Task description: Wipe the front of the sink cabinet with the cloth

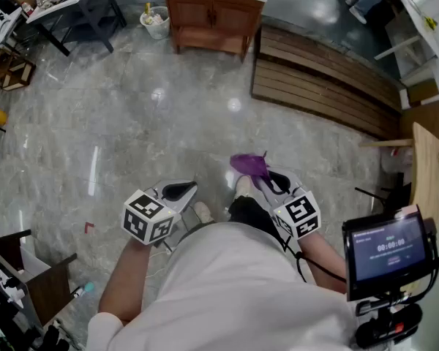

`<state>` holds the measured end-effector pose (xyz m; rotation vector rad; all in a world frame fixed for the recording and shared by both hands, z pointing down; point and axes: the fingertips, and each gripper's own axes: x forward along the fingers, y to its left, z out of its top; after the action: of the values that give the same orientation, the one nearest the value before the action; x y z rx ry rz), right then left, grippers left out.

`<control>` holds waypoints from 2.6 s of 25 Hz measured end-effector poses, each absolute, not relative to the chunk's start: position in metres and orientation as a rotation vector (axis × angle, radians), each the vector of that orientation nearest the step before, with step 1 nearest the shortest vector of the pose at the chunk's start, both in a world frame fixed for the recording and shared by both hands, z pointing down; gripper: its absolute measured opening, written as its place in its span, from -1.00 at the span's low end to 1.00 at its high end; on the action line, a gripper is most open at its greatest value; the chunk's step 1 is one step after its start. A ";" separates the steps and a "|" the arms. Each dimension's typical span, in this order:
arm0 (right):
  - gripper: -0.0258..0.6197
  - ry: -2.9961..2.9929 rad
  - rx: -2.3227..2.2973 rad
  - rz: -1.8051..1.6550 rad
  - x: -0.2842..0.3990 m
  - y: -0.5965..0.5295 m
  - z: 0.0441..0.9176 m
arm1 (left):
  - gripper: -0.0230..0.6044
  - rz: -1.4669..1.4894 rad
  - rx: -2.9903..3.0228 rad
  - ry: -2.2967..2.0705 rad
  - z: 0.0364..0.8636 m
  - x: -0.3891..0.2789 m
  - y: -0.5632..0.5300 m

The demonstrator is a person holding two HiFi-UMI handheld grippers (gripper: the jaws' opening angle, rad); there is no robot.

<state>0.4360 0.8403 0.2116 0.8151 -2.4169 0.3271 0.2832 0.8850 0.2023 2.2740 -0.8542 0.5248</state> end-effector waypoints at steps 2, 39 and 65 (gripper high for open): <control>-0.75 -2.421 0.807 0.321 0.423 0.839 0.209 | -0.90 0.525 2.267 -0.863 0.204 0.269 0.883; -0.75 -2.246 1.278 0.661 0.299 0.373 0.280 | -0.90 0.760 2.428 -0.526 0.215 0.099 0.419; -0.75 -1.826 1.737 1.124 0.436 -0.004 0.457 | -0.90 0.805 2.467 -0.381 0.276 0.148 0.107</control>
<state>0.4365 -0.0037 0.4570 1.7366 -1.8264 1.1242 0.1483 0.1070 0.2758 2.4674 -0.3810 0.8050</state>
